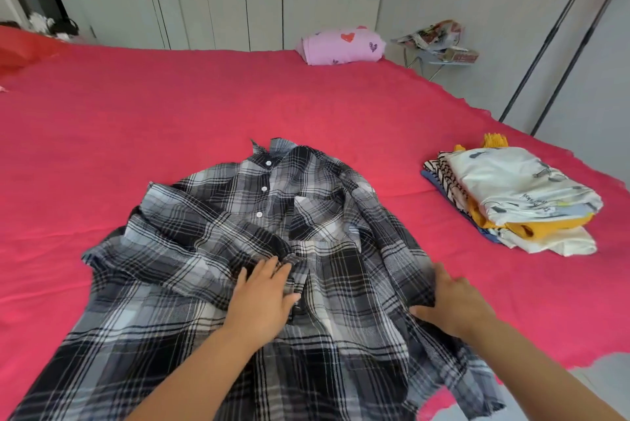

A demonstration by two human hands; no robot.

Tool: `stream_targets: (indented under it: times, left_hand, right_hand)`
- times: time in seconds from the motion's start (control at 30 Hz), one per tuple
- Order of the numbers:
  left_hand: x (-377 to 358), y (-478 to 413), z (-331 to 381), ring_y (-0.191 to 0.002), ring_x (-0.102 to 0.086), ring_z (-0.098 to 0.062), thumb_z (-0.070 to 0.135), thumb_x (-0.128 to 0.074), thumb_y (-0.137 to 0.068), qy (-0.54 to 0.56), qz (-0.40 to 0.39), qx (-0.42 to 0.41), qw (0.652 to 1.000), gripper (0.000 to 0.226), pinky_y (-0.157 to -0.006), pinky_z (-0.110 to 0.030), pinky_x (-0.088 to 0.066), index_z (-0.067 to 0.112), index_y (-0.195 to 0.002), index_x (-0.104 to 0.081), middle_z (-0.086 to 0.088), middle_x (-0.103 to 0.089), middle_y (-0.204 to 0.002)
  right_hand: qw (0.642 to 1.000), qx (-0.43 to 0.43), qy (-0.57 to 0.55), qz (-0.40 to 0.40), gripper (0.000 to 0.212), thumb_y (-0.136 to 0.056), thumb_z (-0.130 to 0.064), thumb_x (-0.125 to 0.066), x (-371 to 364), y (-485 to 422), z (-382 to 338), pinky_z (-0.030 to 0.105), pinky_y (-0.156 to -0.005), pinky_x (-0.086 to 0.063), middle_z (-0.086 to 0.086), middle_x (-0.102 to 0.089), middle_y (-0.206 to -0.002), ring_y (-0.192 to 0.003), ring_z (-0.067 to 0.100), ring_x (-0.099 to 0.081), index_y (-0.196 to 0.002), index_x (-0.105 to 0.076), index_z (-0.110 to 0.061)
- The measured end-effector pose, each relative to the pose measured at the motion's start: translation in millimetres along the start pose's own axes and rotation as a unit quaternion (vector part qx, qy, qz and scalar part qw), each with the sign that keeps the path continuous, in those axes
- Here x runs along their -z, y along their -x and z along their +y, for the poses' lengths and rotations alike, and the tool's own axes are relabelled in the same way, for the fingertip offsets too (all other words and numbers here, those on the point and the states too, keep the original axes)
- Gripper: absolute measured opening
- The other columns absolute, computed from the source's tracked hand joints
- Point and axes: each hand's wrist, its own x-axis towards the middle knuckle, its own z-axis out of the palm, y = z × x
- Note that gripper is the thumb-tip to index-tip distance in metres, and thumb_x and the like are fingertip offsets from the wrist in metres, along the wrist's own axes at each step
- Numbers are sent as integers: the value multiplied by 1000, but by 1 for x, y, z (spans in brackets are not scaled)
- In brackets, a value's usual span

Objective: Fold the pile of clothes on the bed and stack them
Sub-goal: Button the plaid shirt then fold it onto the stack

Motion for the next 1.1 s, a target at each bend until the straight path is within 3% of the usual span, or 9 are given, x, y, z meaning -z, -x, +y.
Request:
stream_targets:
  times: [0.17,0.3,0.43,0.5,0.63,0.73,0.83,0.97,1.1]
  left_hand:
    - [5,5,10,-145,-10,-15,44,-34,-98,26,22,-15,999,58,-118,-40,-5,21,-149,-17,2,-14,-156]
    - [14,8,19,-134,-36,-15,43,-36,-98,56,43,-40,997,58,-117,-36,-14,21,-149,-19,3,-19,-155]
    - [29,12,32,-133,-38,-14,39,-39,-97,273,62,-34,959,53,-110,-27,-27,21,-146,-28,3,-35,-148]
    - [31,10,25,-124,-49,-17,42,-37,-97,468,64,46,880,47,-108,-34,-36,21,-139,-42,0,-52,-136]
    - [27,19,-22,-115,-56,-38,58,-56,-81,803,-62,76,588,73,-93,-51,-48,11,-136,-44,-16,-56,-131]
    - [33,40,-54,-103,-62,-37,75,-38,-75,843,-43,157,513,80,-88,-53,-49,12,-122,-55,-18,-65,-116]
    - [37,53,-77,-73,-71,-21,67,-29,-86,783,-16,204,588,72,-58,-32,-56,5,-105,-60,-14,-73,-78]
    - [39,66,-99,-132,-39,-17,79,-64,-56,647,-74,182,737,92,-113,-45,-26,29,-132,-50,3,-47,-139]
    - [41,63,-102,-115,-52,-19,37,-78,-67,451,-85,187,869,67,-102,-39,-39,24,-127,-51,-1,-55,-126]
  right_hand:
    - [998,4,43,43,32,-91,-24,-52,26,3,5,30,-82,-46,13,-59,-122,-112,28,-56,-118,-52,-7]
    - [988,27,36,149,22,-87,-21,-50,79,19,-20,29,-69,-42,15,-64,-105,-97,30,-61,-98,-62,-6]
    - [963,115,-33,240,26,-89,-25,-53,125,47,-85,30,-73,-45,19,-67,-102,-96,32,-62,-95,-67,-5]
    - [943,193,-96,254,28,-89,-24,-54,131,70,-128,29,-81,-46,15,-66,-112,-106,29,-60,-109,-67,-11]
    - [877,408,-248,58,38,-92,-25,-54,97,121,-190,25,-97,-42,4,-65,-116,-107,16,-59,-130,-53,-17]
    - [876,429,-217,-40,38,-96,-21,-47,51,123,-196,20,-93,-38,1,-59,-126,-113,15,-56,-134,-48,-20]
    - [909,357,-200,-74,32,-95,-18,-48,17,100,-183,20,-85,-45,4,-63,-120,-103,19,-62,-126,-56,-19]
    - [944,293,-146,-27,32,-95,-19,-47,-1,72,-159,18,-83,-44,1,-62,-121,-103,15,-61,-125,-56,-18]
    - [955,261,-140,-12,32,-94,-16,-48,-7,54,-145,14,-78,-38,3,-61,-124,-101,15,-60,-124,-57,-17]
